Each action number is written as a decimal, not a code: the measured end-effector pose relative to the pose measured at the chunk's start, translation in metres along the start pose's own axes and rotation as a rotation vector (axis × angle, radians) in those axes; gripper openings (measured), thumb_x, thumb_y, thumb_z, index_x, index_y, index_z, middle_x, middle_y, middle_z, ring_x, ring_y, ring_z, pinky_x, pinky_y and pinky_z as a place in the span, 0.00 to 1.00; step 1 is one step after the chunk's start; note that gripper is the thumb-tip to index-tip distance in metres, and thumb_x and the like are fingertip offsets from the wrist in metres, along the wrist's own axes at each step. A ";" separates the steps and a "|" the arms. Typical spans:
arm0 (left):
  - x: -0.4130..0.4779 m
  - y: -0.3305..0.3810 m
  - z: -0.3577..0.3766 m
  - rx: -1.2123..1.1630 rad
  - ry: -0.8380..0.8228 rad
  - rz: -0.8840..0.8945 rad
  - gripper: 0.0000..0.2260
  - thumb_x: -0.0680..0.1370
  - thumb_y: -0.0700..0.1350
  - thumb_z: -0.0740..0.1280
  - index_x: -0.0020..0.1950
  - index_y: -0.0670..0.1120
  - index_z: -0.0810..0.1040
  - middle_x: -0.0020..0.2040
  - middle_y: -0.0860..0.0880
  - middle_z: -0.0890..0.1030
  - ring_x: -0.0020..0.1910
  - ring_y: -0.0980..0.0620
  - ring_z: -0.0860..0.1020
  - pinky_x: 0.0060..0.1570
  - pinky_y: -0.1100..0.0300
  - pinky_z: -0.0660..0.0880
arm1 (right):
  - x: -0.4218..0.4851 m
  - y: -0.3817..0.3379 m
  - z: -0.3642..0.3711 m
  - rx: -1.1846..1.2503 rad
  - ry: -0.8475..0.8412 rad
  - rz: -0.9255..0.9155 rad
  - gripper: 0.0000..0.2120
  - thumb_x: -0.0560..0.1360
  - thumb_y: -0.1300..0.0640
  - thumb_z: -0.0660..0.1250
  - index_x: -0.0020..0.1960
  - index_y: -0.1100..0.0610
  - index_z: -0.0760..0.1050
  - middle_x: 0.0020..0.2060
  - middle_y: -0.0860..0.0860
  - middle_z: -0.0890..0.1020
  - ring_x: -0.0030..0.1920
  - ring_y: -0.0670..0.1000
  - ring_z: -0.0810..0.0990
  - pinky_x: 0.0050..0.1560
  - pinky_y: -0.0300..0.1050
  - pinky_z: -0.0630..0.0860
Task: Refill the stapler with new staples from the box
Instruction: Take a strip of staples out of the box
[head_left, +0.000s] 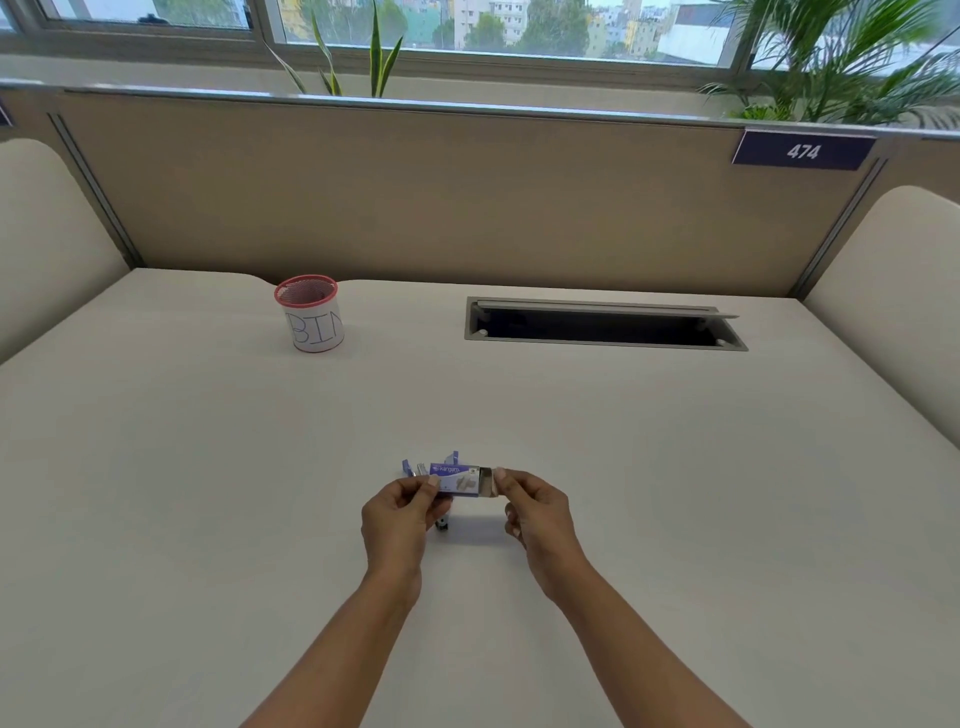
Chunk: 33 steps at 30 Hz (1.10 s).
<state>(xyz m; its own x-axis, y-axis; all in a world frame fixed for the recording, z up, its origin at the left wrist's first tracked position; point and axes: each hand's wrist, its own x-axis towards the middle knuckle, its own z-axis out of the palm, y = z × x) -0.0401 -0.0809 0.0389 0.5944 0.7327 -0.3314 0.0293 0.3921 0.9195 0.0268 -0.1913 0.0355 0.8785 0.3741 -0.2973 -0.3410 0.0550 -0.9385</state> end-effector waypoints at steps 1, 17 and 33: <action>-0.001 0.001 0.000 -0.005 -0.002 0.003 0.03 0.75 0.36 0.66 0.42 0.39 0.78 0.41 0.45 0.81 0.32 0.55 0.81 0.35 0.71 0.78 | 0.000 0.000 0.000 0.000 0.001 -0.004 0.06 0.75 0.57 0.66 0.47 0.59 0.80 0.29 0.50 0.73 0.27 0.45 0.62 0.25 0.33 0.62; -0.006 0.002 0.000 0.004 -0.071 0.001 0.06 0.74 0.36 0.67 0.50 0.42 0.78 0.42 0.44 0.83 0.33 0.56 0.82 0.45 0.62 0.80 | 0.001 -0.002 0.003 -0.039 0.038 0.029 0.08 0.73 0.59 0.69 0.48 0.62 0.79 0.29 0.48 0.75 0.27 0.45 0.64 0.26 0.35 0.62; -0.002 -0.004 -0.003 0.022 -0.064 0.012 0.15 0.74 0.35 0.68 0.60 0.43 0.78 0.42 0.45 0.83 0.34 0.56 0.83 0.46 0.63 0.80 | -0.006 0.005 0.009 -0.198 0.175 -0.089 0.07 0.74 0.54 0.68 0.46 0.55 0.83 0.36 0.46 0.82 0.33 0.42 0.75 0.39 0.34 0.70</action>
<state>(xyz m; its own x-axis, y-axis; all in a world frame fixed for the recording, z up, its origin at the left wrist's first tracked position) -0.0437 -0.0823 0.0357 0.6449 0.7001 -0.3065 0.0387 0.3707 0.9280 0.0163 -0.1847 0.0343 0.9522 0.2095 -0.2222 -0.2032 -0.1085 -0.9731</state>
